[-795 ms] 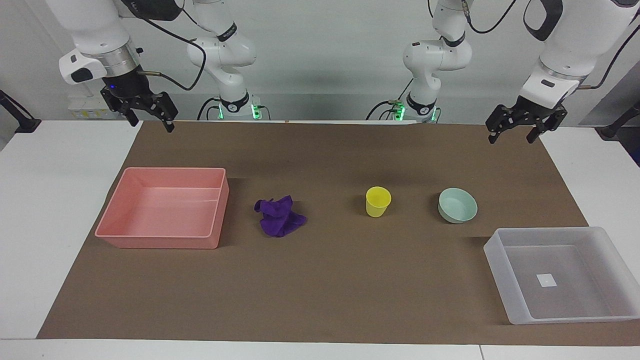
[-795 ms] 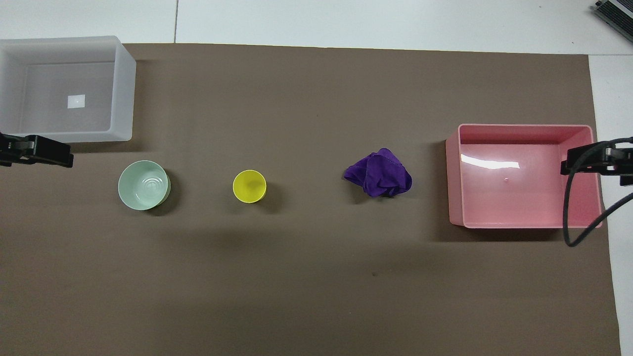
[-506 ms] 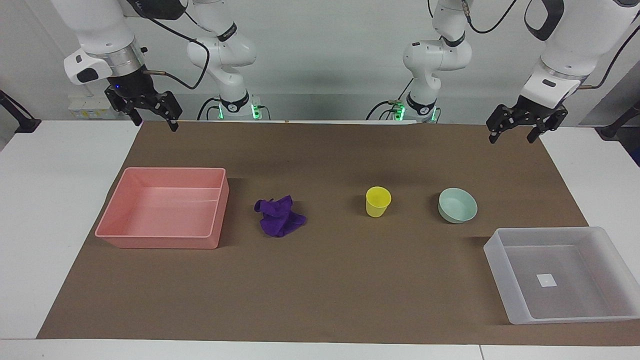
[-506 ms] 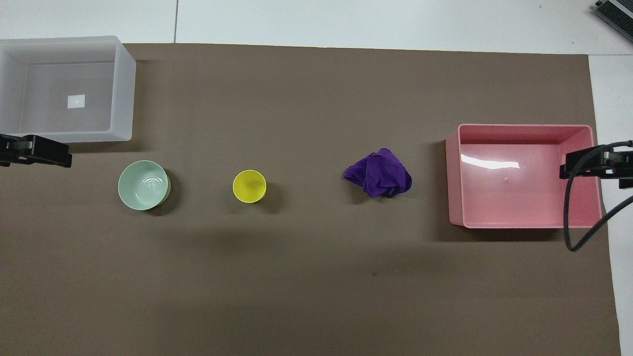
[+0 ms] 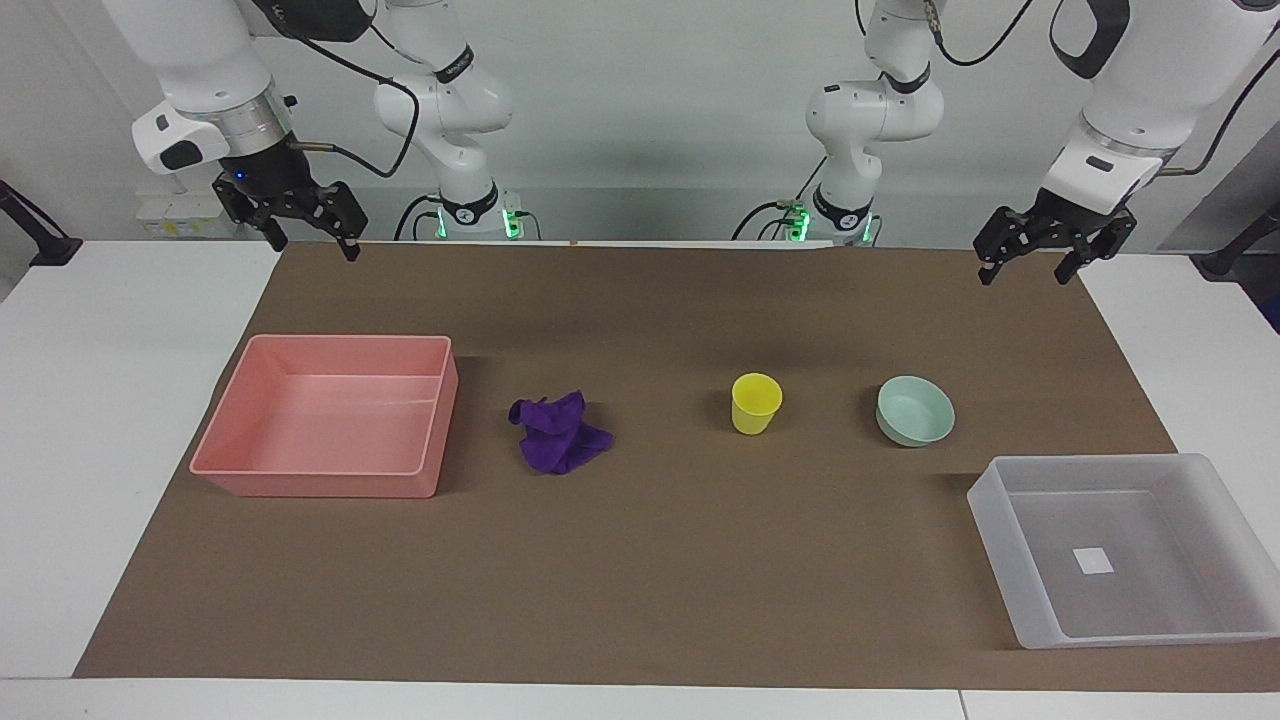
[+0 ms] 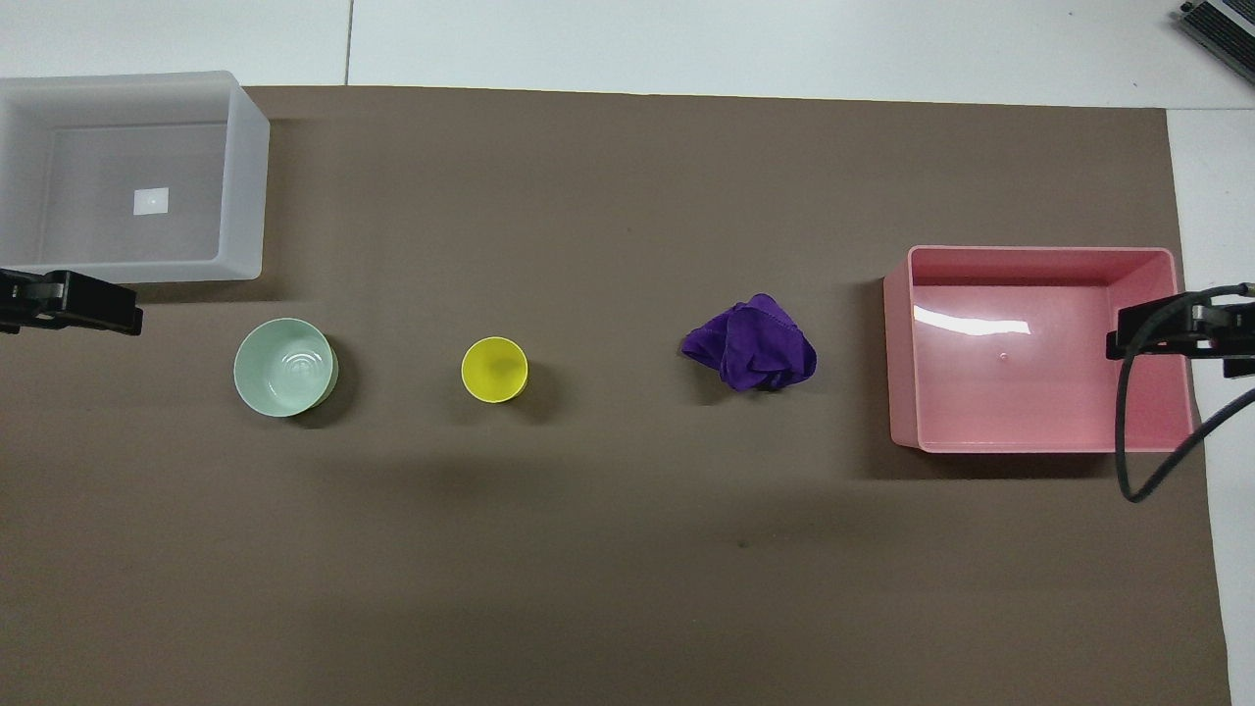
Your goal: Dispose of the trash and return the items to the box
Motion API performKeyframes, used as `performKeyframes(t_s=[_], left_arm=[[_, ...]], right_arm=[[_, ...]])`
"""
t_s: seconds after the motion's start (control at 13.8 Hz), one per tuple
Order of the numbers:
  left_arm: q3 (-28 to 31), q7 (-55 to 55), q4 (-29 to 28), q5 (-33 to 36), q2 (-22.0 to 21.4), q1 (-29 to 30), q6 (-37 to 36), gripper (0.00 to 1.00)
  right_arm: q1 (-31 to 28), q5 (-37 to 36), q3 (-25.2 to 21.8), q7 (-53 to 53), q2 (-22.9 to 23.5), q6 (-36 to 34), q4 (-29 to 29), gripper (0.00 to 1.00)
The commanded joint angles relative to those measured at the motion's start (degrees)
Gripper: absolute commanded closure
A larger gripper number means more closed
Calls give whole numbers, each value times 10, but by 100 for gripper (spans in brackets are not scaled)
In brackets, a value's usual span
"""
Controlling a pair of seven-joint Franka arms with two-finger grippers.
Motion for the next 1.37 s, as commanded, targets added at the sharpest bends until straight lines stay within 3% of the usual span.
performKeyframes(t_s=[0.0,0.14,0.58,0.72,1.08,1.3], left_arm=[[-1,4,-85,-5,-41,5,68,0],[0,5,-137,-5,-56,10,129,0],[0,7,-254,-5,-41,18,290,0],[0,6,-291,-5,-22,18,351,0],[0,7,-379,-5,23,19,501,0],[0,7,-403,-5,45,27,542,0]], right_arm=[[0,7,-2,-18,-16,-3,-17,0],[0,6,-2,-22,-16,-5,-17,0],[14,3,0,-16,-12,33,-35,0],[60,-2,1,32,19,61,-37,0],[143,7,2,84,117,217,-51,0],[173,7,2,90,156,291,-69,0]])
